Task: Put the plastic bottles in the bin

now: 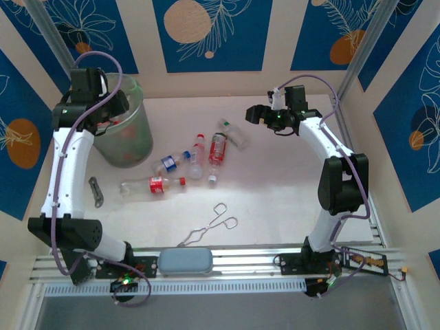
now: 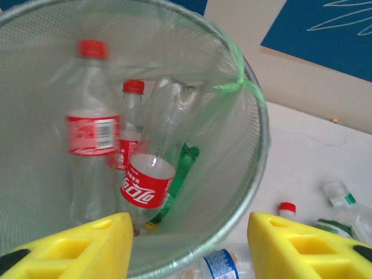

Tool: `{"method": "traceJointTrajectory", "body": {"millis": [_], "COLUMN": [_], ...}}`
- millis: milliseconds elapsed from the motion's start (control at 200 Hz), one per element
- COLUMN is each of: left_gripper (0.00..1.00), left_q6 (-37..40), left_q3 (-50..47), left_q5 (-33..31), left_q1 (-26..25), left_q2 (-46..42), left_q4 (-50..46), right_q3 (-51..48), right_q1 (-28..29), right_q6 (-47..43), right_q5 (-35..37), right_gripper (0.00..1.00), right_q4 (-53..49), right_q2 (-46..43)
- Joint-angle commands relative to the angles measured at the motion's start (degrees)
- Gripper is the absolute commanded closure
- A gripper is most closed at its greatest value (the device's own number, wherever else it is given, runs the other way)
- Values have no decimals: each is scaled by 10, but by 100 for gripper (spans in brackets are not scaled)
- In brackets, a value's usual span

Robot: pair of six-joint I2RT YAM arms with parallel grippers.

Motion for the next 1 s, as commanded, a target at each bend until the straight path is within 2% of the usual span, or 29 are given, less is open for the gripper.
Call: {"method": "traceJointTrajectory", "body": {"millis": [0,140,295,390,520,675,775,925,995], "left_gripper": [43,43,42,40,36,29,24,22,22], "left_q6": [28,42,25,19,24,29,33,-44,-82], "left_q3": [22,35,-11,-64,-120,-145,-167,-281,-330], "left_q5": [-56,-80,-9,-6,-27,-31,-19,94,119], "left_q1": [10,20,16,0,-44,-116,-165,-203,-219], "left_q2": [5,21,10,-19,-64,-94,-106,-137,-145], "left_q4": [26,40,68,95,119,100,97,198,251], "right_q3": [10,16,37,46,49,93,118,166,194], "right_q1": [-3,-3,-2,2,15,53,66,85,94], "right_q6": [-12,-11,-26,-54,-106,-216,-258,-301,-314], "right_q5": [-7,-9,13,42,74,197,227,238,240], "right_gripper": [12,12,13,13,11,6,2,1,1], "right_q4": [-8,-10,-49,-93,-131,-183,-189,-192,-197], "right_q2": [3,10,13,7,10,66,100,152,180]}}
